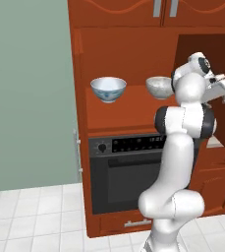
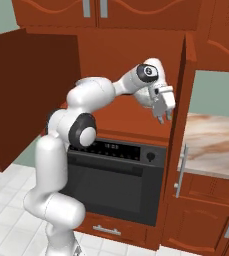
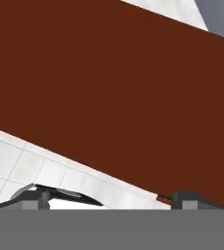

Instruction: Move the bowls from the cabinet to the plates on the dining table.

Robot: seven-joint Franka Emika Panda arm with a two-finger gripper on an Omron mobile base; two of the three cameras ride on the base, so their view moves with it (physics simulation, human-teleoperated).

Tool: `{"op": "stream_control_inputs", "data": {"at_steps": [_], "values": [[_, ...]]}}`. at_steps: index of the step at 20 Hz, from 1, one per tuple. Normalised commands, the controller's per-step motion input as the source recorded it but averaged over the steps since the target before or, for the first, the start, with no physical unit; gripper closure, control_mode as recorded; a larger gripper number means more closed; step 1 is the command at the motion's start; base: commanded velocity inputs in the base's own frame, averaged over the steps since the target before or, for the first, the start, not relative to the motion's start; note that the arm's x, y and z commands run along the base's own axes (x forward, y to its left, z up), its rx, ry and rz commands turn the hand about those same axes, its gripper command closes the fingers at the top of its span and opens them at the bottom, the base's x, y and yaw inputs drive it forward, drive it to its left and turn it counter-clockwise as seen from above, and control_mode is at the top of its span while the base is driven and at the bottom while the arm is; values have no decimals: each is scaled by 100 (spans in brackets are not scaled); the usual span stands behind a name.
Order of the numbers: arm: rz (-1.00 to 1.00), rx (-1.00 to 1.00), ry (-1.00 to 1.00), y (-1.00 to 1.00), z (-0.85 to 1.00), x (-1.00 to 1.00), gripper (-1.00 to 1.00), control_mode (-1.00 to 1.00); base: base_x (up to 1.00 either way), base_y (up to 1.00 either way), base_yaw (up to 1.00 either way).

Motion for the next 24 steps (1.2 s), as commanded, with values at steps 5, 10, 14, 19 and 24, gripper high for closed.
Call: {"op": "stream_control_inputs", "data": {"at_steps": [5, 10, 14, 19, 24], "values": [[17, 6, -20, 45, -17, -35, -100, -100, 0, 0, 0], [17, 2, -15, 64, -17, -32, -100, -100, 0, 0, 0], [15, 0, -15, 74, -20, -34, -100, -100, 0, 0, 0], [22, 13, -15, 33, -9, -13, -100, -100, 0, 0, 0], [16, 10, -14, -3, -1, 0, -100, -100, 0, 0, 0]]}}
